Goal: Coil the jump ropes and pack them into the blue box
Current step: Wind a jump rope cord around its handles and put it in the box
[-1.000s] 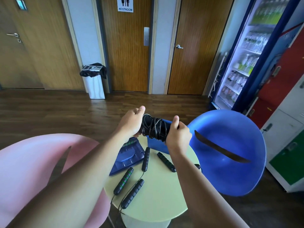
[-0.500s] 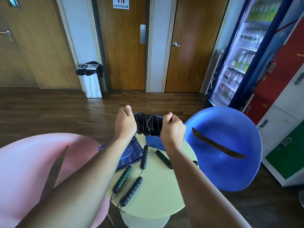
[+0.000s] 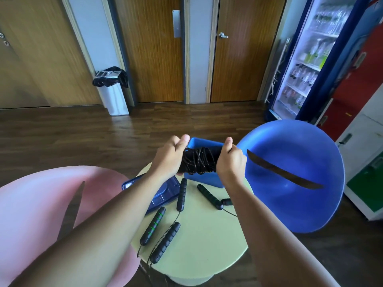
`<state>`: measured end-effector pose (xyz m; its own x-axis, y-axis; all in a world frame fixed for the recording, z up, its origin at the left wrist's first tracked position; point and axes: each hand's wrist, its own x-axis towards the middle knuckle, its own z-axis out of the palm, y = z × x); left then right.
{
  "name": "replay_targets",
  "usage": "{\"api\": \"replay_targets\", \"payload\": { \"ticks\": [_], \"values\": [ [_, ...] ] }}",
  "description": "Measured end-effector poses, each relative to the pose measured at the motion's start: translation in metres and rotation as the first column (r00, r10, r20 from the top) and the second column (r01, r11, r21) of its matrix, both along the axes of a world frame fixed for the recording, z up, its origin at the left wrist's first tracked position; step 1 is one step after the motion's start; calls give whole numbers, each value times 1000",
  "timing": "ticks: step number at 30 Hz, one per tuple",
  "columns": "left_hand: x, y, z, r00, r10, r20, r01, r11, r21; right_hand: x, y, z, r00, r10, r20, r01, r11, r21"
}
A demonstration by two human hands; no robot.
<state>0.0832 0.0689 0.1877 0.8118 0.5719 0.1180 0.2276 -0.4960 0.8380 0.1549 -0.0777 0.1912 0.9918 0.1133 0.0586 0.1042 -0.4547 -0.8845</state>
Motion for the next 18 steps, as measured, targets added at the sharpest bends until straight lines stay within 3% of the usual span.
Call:
{"api": "replay_targets", "payload": {
  "ticks": [2,7,10,15,18],
  "values": [
    [21,10,-14,975,-186,-123,197,977,81,21,-3,-12,1000,27,16,-26,998,-55],
    [76,13,-27,746,-528,-406,571,821,-18,72,2,-37,988,132,76,-115,974,-193],
    [113,14,-38,675,-567,-472,616,785,-63,105,8,-54,981,166,98,-137,959,-249],
    [168,16,-70,715,-532,-454,585,811,-30,164,13,-76,975,204,85,-172,943,-286],
    [196,22,-87,727,-515,-454,539,838,-86,194,17,-87,974,225,-15,-221,937,-272]
  ]
}}
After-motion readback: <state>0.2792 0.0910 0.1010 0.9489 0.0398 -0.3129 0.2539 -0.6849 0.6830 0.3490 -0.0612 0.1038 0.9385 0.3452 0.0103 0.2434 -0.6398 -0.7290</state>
